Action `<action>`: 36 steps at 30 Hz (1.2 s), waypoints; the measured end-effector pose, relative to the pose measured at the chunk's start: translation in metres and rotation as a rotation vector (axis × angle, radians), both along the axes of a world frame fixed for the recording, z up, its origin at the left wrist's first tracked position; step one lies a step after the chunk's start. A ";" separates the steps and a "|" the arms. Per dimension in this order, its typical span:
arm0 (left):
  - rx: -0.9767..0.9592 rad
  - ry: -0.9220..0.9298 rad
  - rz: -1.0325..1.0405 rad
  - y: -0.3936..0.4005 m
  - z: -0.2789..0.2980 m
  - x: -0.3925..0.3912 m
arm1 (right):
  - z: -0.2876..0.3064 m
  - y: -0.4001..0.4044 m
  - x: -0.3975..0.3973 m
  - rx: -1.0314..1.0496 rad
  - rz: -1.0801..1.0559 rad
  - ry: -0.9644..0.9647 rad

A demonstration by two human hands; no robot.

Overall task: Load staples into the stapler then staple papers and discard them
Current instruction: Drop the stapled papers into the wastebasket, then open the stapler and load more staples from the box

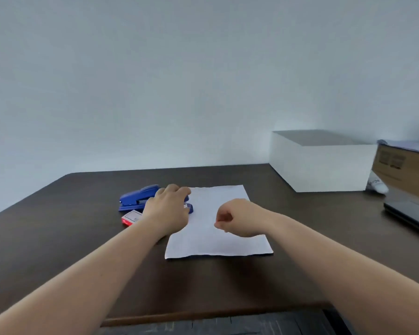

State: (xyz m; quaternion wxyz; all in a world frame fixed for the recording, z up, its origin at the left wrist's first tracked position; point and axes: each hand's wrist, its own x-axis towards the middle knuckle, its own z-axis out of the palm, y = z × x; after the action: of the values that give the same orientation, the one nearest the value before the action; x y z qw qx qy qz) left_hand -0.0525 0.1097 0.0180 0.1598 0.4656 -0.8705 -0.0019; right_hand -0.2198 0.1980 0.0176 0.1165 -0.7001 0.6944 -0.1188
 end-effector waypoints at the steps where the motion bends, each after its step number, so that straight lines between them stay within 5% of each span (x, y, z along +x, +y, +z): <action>1: 0.003 -0.013 0.029 -0.015 -0.004 0.006 | -0.002 -0.014 0.000 -0.007 -0.009 0.013; 10: -0.001 -0.147 0.048 -0.106 -0.017 0.010 | -0.028 -0.136 -0.022 -0.033 -0.186 -0.054; 15: -0.034 -0.111 0.037 -0.128 -0.017 -0.013 | -0.045 -0.182 -0.032 0.028 -0.253 0.130; 24: -0.032 -0.042 0.090 -0.151 -0.017 -0.046 | -0.059 -0.179 -0.049 -0.123 -0.231 0.238; 36: -0.131 -0.225 0.319 -0.199 -0.020 -0.068 | -0.060 -0.173 -0.060 -0.182 -0.181 0.139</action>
State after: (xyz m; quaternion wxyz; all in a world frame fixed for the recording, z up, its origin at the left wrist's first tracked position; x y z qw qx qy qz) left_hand -0.1201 -0.0889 -0.0016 0.0899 0.5835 -0.7963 0.1321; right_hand -0.2800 0.0251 -0.0426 -0.0071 -0.6488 0.7475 -0.1425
